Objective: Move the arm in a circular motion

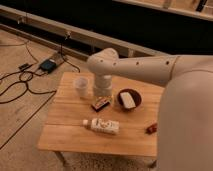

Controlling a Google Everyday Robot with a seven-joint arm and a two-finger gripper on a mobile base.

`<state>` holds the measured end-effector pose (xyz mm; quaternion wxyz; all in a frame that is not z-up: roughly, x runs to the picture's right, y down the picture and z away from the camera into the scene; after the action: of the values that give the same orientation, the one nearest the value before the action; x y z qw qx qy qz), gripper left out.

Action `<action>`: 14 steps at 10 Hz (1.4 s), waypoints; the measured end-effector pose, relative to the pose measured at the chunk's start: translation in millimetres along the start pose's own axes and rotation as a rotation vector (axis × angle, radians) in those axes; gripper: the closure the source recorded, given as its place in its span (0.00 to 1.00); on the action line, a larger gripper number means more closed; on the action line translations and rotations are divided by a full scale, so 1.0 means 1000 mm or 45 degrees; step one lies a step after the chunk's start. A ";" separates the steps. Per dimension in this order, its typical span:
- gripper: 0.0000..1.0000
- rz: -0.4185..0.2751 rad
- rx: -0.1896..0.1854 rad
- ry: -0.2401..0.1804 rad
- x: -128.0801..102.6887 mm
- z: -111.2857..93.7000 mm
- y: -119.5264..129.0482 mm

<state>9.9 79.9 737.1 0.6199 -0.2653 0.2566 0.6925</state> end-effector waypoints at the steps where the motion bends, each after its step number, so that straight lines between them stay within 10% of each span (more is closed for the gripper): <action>1: 0.35 0.080 0.006 -0.018 -0.006 -0.004 -0.029; 7: 0.35 0.238 0.042 -0.099 -0.091 -0.029 -0.098; 14: 0.35 -0.104 0.048 -0.088 -0.155 -0.015 0.054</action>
<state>-29.1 -47.8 834.0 0.6610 -0.2396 0.2370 0.6704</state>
